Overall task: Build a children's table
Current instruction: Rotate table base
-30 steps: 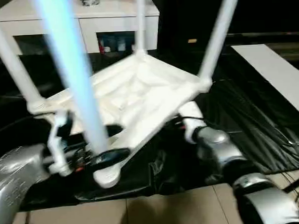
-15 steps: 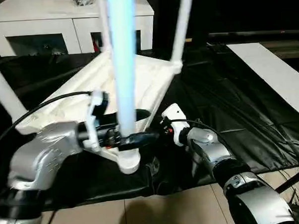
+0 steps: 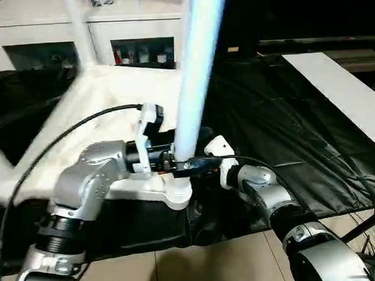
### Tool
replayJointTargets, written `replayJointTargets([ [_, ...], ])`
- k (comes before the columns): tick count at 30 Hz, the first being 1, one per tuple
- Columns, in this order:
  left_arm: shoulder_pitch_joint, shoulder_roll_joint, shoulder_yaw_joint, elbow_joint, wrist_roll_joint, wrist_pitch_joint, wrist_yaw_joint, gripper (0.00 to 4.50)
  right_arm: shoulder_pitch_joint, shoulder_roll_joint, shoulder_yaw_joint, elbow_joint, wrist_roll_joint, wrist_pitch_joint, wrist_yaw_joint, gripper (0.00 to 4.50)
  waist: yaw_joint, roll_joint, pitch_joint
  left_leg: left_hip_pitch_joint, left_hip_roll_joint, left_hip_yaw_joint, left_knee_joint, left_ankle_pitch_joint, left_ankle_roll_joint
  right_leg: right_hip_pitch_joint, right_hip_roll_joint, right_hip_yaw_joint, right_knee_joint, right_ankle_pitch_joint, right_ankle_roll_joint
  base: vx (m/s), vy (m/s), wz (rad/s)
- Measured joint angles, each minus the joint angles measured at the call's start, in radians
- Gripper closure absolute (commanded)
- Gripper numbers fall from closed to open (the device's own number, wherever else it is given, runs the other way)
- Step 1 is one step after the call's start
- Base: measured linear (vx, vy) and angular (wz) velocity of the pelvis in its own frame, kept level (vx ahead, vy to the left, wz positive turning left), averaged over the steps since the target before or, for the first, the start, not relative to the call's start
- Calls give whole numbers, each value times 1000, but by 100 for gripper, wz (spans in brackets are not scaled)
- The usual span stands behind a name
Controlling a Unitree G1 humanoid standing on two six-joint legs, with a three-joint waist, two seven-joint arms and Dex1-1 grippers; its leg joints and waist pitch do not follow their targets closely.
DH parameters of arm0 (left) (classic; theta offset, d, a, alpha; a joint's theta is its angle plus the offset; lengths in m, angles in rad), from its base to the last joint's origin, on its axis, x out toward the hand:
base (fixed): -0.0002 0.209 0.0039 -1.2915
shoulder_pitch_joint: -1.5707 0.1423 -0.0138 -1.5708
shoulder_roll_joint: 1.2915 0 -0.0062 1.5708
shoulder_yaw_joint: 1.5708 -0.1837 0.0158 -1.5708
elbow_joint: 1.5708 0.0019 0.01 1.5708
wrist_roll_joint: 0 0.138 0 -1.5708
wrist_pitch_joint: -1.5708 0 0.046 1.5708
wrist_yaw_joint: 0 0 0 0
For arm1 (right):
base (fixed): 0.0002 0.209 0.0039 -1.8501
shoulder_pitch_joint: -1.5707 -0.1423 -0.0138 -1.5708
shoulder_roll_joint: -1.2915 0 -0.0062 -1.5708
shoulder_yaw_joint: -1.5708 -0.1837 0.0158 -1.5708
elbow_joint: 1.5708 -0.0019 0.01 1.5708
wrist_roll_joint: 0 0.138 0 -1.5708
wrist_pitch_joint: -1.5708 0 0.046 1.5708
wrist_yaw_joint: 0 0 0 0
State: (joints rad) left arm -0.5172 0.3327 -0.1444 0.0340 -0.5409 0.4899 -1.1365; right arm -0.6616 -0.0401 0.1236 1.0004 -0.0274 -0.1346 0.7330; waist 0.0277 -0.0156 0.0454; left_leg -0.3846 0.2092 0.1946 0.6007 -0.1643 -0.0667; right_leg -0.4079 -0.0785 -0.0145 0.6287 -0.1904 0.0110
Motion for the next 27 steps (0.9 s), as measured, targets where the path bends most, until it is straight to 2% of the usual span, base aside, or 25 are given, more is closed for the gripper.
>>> replayJointTargets([
  [3,-7,-37,-18,15,34,-40,-4,5,8,-4,0,-13,0,0,20,92,2,0,0,0,0,0,0,0,0,0,0,0,-1,0,-1,0,0,0],
  [7,-45,-103,-57,79,116,-155,53,5,17,-8,0,-21,16,0,50,92,2,1,1,0,0,0,-1,0,0,1,0,0,-4,1,-2,0,0,0],
  [10,-93,-120,-66,171,194,-257,141,5,24,-8,-16,-13,31,-4,35,92,4,9,5,0,0,0,-2,0,0,1,0,0,-4,2,-2,0,0,0],
  [12,-123,-143,-71,229,241,-326,197,5,-4,-20,-42,12,28,-5,-35,92,7,14,8,0,-1,0,-2,0,0,1,-1,0,-3,2,-3,0,0,0],
  [16,-150,-143,-67,315,302,-405,289,5,-61,-39,-59,29,8,-23,-144,92,7,16,8,0,-1,0,-2,0,0,1,-1,0,-3,2,-3,0,0,0],
  [27,-148,-130,-59,381,326,-476,288,5,-99,-52,-108,38,22,-32,-258,92,6,19,9,-1,-1,1,-3,0,0,-1,0,0,-4,2,-3,0,0,0],
])
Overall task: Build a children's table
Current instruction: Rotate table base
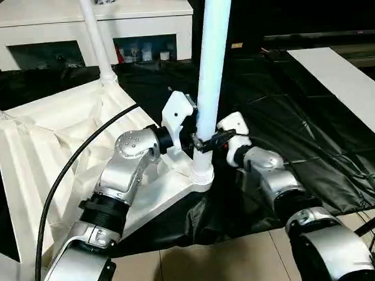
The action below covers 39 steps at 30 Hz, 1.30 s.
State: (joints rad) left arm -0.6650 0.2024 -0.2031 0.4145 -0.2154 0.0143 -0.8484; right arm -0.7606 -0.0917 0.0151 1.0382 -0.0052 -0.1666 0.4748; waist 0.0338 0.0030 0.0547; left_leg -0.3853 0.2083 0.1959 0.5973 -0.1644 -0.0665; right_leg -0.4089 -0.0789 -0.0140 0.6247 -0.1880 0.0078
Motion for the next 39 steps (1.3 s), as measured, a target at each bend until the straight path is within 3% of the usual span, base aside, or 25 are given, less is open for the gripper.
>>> replayJointTargets([
  [3,12,61,-16,-1,28,6,-23,5,-6,-15,-7,1,7,-5,16,92,-4,0,0,1,0,-1,-1,0,0,-2,0,-1,2,0,0,0,0,0],
  [9,157,161,-33,-46,94,79,-37,5,28,-104,8,-23,-2,-11,109,92,3,2,0,-2,0,0,-2,0,0,-6,0,-1,1,0,0,0,0,0],
  [15,279,247,-19,-227,83,258,-15,5,74,-196,56,-88,-38,-3,222,92,8,2,0,-5,0,1,-2,0,0,-8,0,-1,-1,0,0,0,0,0],
  [19,319,287,12,-370,72,478,28,44,83,-237,108,-131,-79,35,273,92,7,2,0,-4,0,1,-2,0,0,-8,0,0,0,0,0,0,0,0],
  [22,343,287,48,-466,52,584,61,71,90,-250,115,-148,-89,70,276,92,8,2,0,-4,0,1,-1,0,0,-8,0,0,0,0,0,0,0,0],
  [25,354,297,29,-551,46,669,68,91,91,-254,125,-173,-104,92,275,92,8,2,0,-4,0,1,-1,0,0,-8,0,0,0,0,0,0,0,0],
  [31,364,301,-10,-615,35,788,73,132,99,-263,150,-220,-118,128,288,92,7,1,0,-5,0,1,-1,0,0,-8,0,0,-1,0,1,0,0,0],
  [39,382,336,-78,-664,67,870,93,206,101,-273,160,-250,-125,156,299,92,7,1,0,-5,0,1,-1,0,0,-8,0,0,-1,0,1,0,0,0],
])
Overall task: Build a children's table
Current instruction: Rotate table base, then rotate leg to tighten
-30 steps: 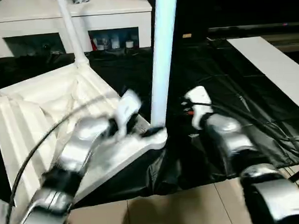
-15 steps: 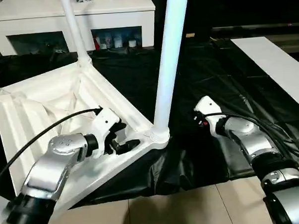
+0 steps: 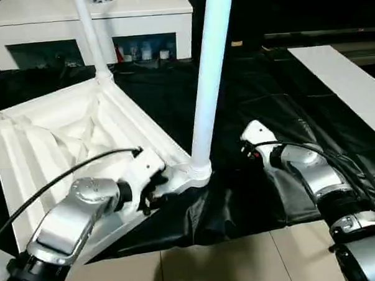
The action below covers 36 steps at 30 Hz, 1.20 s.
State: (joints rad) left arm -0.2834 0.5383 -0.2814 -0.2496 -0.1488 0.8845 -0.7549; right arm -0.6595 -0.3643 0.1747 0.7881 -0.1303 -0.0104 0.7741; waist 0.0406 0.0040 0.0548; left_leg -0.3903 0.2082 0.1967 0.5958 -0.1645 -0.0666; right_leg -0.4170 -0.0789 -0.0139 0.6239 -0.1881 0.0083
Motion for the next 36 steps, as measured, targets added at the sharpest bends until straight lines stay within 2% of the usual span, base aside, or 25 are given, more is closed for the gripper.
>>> replayJointTargets([
  [9,-5,-3,-13,44,16,25,30,271,17,-1,26,-44,-3,23,20,92,0,0,0,0,0,0,0,0,0,0,0,0,0,0,0,0,0,0],
  [11,-11,-5,-31,59,21,22,30,279,21,-1,29,-44,-3,30,20,92,0,0,0,0,0,0,0,0,0,0,0,0,0,0,0,0,0,0],
  [13,-12,4,-41,63,29,16,25,313,21,-2,29,-45,-3,30,20,92,0,0,0,0,0,0,0,0,0,0,0,0,0,0,0,0,0,0],
  [15,-12,9,-47,66,30,3,17,317,23,-4,29,-54,-2,32,20,92,-1,0,0,1,0,0,0,0,0,0,0,0,1,0,0,0,0,0],
  [17,-12,11,-51,73,30,-16,14,339,26,-4,29,-70,0,34,21,92,-1,0,0,1,0,0,0,0,0,1,0,0,1,0,0,0,0,0],
  [19,-12,17,-56,95,31,-66,0,362,26,-4,29,-77,4,41,27,92,-1,0,0,2,0,-1,0,0,0,1,0,0,2,0,0,0,0,0],
  [21,-12,33,-67,127,35,-156,-28,370,28,-3,27,-84,18,46,41,92,-1,0,0,2,0,-1,0,0,0,1,0,0,2,0,0,0,0,0],
  [22,-9,44,-70,159,38,-242,-53,384,32,-2,24,-95,30,47,50,92,-1,0,0,2,0,-2,0,0,0,1,0,0,2,-1,2,0,0,0],
  [26,-5,51,-69,228,47,-399,-95,405,46,-3,9,-125,64,46,87,92,-1,1,0,3,0,-2,0,0,0,2,1,0,2,-2,4,0,0,0],
  [28,-10,61,-65,274,53,-476,-117,433,62,-5,5,-151,84,45,107,92,0,1,-1,4,0,-3,0,0,0,2,1,0,2,-2,5,0,0,0],
  [34,-49,56,-46,415,60,-627,-179,448,78,-17,-10,-172,113,45,136,92,15,3,0,4,-1,-3,0,0,0,2,0,1,3,-2,6,0,0,0],
  [36,-61,49,-46,444,62,-648,-193,448,80,-18,-11,-190,125,45,148,92,18,5,0,4,-1,-2,0,0,0,2,0,1,2,-2,6,0,0,0],
])
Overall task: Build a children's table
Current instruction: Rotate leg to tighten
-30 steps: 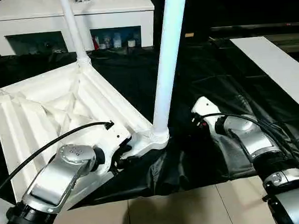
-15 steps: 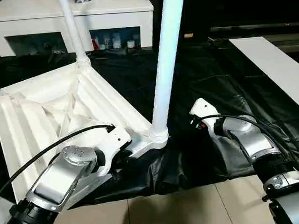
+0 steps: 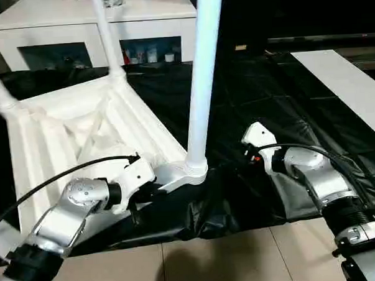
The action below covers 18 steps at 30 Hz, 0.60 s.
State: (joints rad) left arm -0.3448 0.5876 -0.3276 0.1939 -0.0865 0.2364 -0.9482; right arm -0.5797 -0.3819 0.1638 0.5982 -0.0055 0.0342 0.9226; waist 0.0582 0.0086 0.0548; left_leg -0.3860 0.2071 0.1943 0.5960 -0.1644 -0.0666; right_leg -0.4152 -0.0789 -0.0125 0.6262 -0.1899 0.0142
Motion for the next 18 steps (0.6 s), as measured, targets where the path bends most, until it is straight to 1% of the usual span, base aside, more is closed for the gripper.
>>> replayJointTargets([
  [2,-17,-9,-2,32,3,-21,-13,448,2,0,0,-12,13,0,13,92,4,2,0,0,0,0,0,0,0,0,0,0,0,0,0,0,0,0],
  [6,-40,-36,-1,81,3,-45,-37,448,42,3,0,-59,57,4,86,92,10,5,-1,0,0,0,-1,0,0,2,0,0,0,0,0,0,0,0],
  [9,-53,-55,2,106,3,-46,-46,448,67,4,2,-93,100,39,159,92,20,7,-1,0,0,1,-1,0,0,2,0,0,0,0,0,0,0,0],
  [10,-55,-61,5,110,2,-44,-48,450,69,9,3,-94,110,52,172,75,23,7,-1,0,0,1,-1,0,0,2,0,0,0,0,0,0,0,0],
  [12,-59,-65,6,114,2,-38,-53,450,63,25,2,-81,114,54,162,58,26,7,-1,0,0,1,-1,0,0,2,-1,0,0,0,0,0,0,0],
  [13,-61,-67,8,116,2,-35,-56,450,53,40,2,-65,114,52,149,46,27,7,-1,0,0,1,-1,0,0,2,-1,0,0,0,0,0,0,0],
  [14,-61,-69,11,116,2,-32,-61,450,42,54,1,-50,114,51,138,46,27,7,-1,0,0,1,-1,0,0,1,-2,0,0,0,0,0,0,0],
  [15,-62,-72,14,116,1,-27,-66,450,31,64,1,-38,115,48,128,33,29,7,-1,0,-1,1,-1,0,0,1,-2,0,0,0,0,0,0,0],
  [18,-63,-80,17,116,-6,-17,-88,450,-11,90,7,18,78,5,74,12,32,7,-1,-1,-2,3,-1,0,0,2,-4,0,0,0,0,0,0,0],
])
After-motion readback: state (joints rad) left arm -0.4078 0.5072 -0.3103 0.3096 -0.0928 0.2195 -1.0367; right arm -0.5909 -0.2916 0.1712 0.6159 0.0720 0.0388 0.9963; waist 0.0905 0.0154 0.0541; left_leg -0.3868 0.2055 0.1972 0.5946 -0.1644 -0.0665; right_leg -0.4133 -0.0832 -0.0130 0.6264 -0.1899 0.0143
